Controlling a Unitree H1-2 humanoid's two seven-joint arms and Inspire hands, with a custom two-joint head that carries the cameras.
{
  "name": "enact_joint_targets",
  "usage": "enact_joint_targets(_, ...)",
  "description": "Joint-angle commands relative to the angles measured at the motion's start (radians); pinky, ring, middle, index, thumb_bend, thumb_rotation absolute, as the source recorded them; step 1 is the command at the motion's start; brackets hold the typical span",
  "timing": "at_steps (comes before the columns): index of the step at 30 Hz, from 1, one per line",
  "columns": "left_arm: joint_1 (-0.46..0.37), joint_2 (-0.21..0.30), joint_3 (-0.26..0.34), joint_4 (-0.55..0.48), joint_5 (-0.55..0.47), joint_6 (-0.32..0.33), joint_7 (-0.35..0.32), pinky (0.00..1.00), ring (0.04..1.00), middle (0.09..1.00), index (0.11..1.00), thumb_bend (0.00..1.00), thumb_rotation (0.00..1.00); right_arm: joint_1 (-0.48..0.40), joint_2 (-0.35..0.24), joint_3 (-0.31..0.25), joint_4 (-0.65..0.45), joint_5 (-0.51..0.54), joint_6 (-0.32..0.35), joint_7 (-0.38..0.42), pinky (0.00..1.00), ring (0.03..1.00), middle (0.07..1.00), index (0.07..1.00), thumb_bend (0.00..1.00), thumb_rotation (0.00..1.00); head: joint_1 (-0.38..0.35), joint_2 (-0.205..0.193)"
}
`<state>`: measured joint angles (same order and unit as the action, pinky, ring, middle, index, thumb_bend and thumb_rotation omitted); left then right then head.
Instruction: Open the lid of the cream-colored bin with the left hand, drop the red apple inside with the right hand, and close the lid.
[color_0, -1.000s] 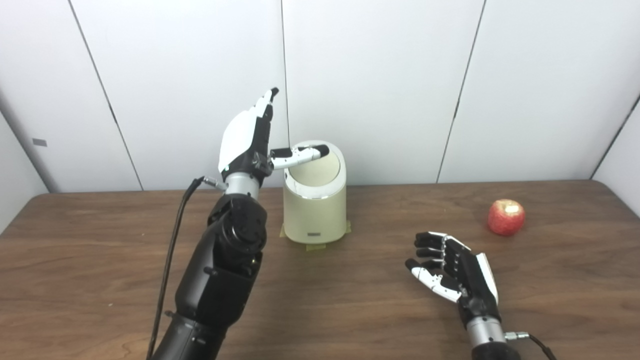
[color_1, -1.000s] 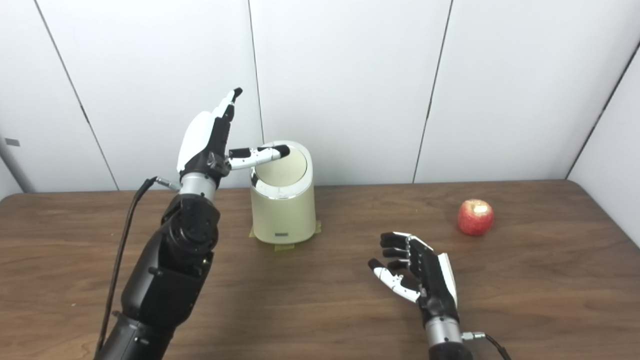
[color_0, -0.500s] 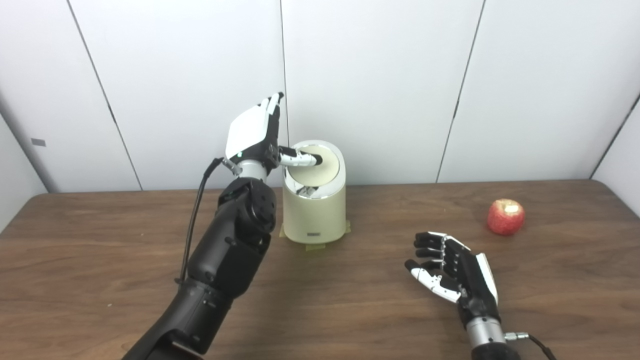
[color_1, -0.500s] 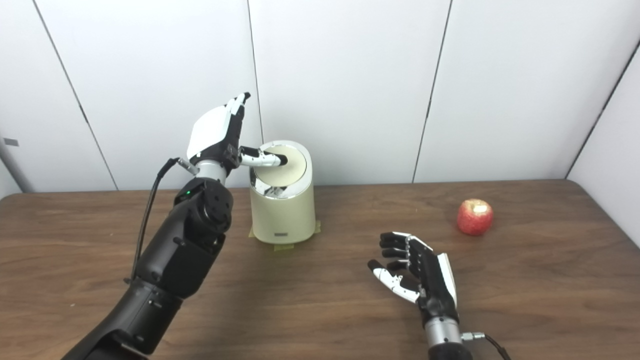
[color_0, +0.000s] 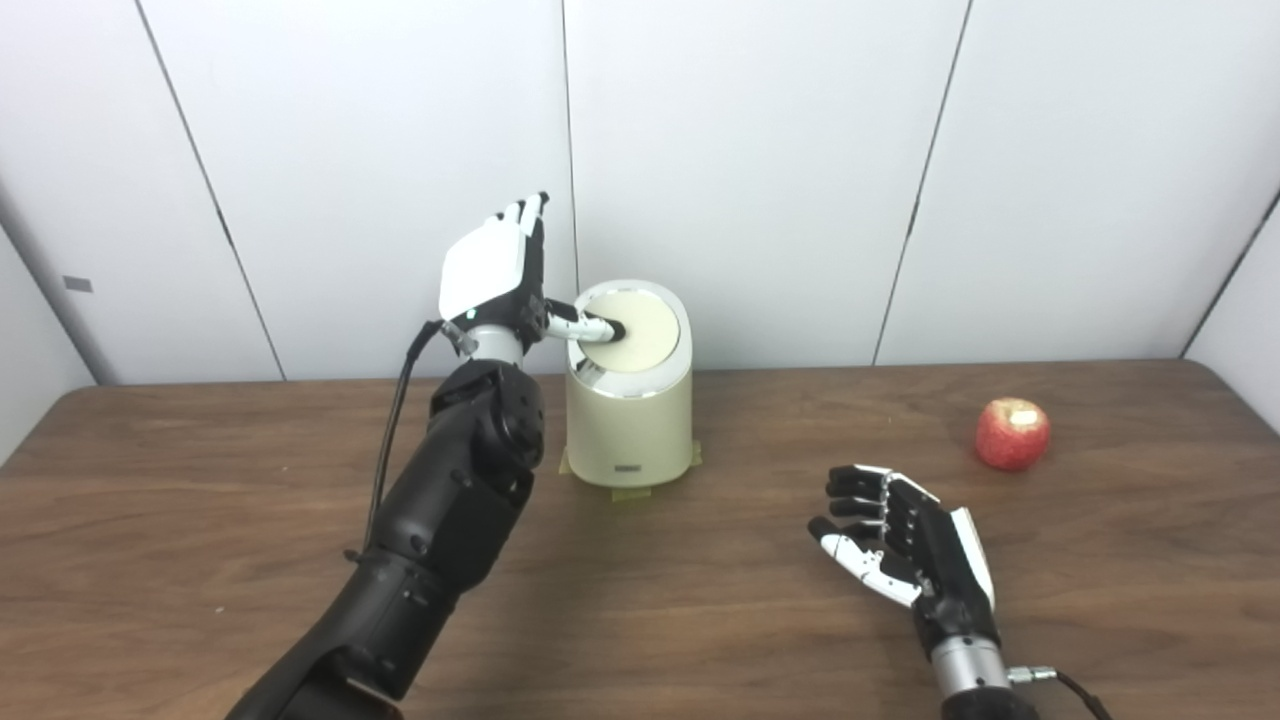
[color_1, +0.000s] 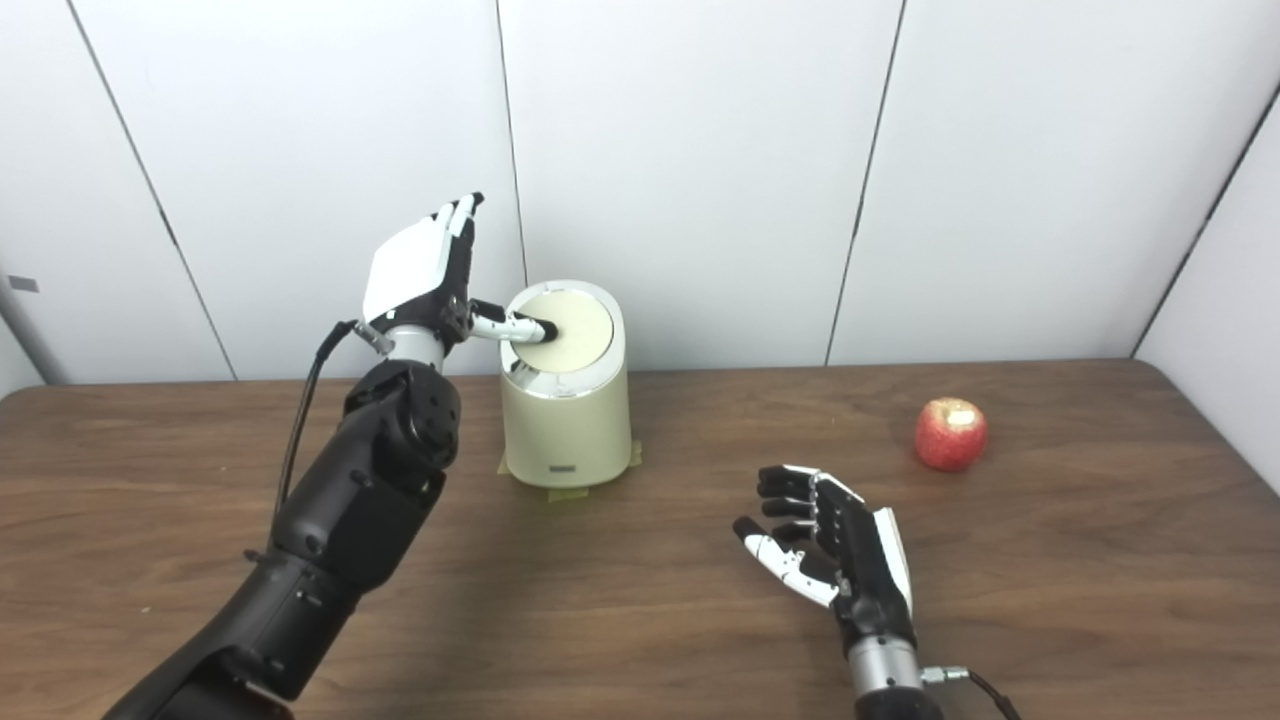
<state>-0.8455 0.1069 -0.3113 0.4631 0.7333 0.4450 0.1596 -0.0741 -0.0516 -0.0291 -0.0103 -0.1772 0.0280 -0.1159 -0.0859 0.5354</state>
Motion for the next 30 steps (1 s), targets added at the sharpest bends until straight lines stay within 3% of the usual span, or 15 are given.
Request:
enact_joint_targets(1,-0.063,0.013,0.002,-0.012,0.012,-0.032,0.036,1.00,1.000,1.000,1.000,1.00,0.24,-0.022,0.005,0.000,-0.044,-0.002,-0.020,-0.006,0.54,0.643,0.659,0.637,0.28,0.14,-0.002,0.004)
enact_joint_targets(5,-0.061,0.011,-0.002,-0.008,0.016,-0.029,0.037,1.00,1.000,1.000,1.000,1.00,0.31,-0.021,0.007,0.002,-0.048,-0.004,-0.017,-0.006,0.54,0.643,0.656,0.635,0.27,0.12,-0.005,0.005)
enact_joint_targets(8,-0.066,0.024,-0.038,-0.004,0.060,-0.016,0.034,1.00,1.000,1.000,1.000,1.00,0.34,-0.022,0.010,0.002,-0.046,-0.007,-0.018,-0.008,0.53,0.640,0.655,0.636,0.28,0.13,-0.005,0.006)
enact_joint_targets(13,-0.088,0.095,-0.203,0.005,0.270,0.007,0.013,1.00,1.000,1.000,1.000,1.00,0.31,-0.023,0.010,0.004,-0.048,-0.013,-0.014,-0.009,0.54,0.638,0.654,0.633,0.28,0.17,-0.006,0.007)
enact_joint_targets(16,-0.094,0.111,-0.246,0.006,0.321,0.015,-0.021,1.00,1.000,1.000,1.000,1.00,0.31,-0.024,0.014,0.003,-0.049,-0.013,-0.008,-0.011,0.54,0.636,0.651,0.630,0.28,0.17,-0.008,0.006)
enact_joint_targets(23,-0.079,0.105,-0.256,0.028,0.348,-0.001,-0.019,1.00,1.000,1.000,1.000,1.00,0.34,-0.024,0.017,0.004,-0.047,-0.018,-0.017,-0.014,0.54,0.632,0.649,0.630,0.28,0.14,-0.012,0.010)
enact_joint_targets(27,-0.068,0.106,-0.265,0.045,0.356,-0.010,-0.011,1.00,1.000,1.000,1.000,1.00,0.33,-0.023,0.018,0.005,-0.051,-0.024,-0.008,-0.013,0.54,0.632,0.651,0.631,0.28,0.19,-0.013,0.013)
enact_joint_targets(30,-0.062,0.111,-0.270,0.056,0.362,-0.014,-0.009,1.00,1.000,1.000,1.000,1.00,0.31,-0.023,0.016,0.007,-0.053,-0.035,-0.004,-0.013,0.54,0.632,0.653,0.635,0.28,0.16,-0.013,0.013)
